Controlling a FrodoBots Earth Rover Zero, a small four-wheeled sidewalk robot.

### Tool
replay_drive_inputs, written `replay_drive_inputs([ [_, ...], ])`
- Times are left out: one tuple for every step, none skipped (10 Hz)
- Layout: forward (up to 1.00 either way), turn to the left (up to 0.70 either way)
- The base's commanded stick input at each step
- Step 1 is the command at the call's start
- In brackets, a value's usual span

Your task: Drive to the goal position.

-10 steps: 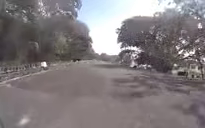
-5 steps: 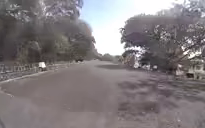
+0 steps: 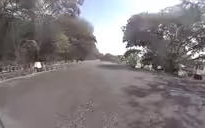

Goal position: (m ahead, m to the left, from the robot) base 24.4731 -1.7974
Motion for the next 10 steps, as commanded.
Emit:
replay_drive_inputs([
  [0.85,0.01],
  [0.85,0.01],
  [0.85,0.01],
  [0.85,0.01],
  [0.85,0.01],
  [0.85,0.01],
  [0.85,0.01],
  [0.85,0.01],
  [0.85,0.01],
  [0.85,0.01],
])
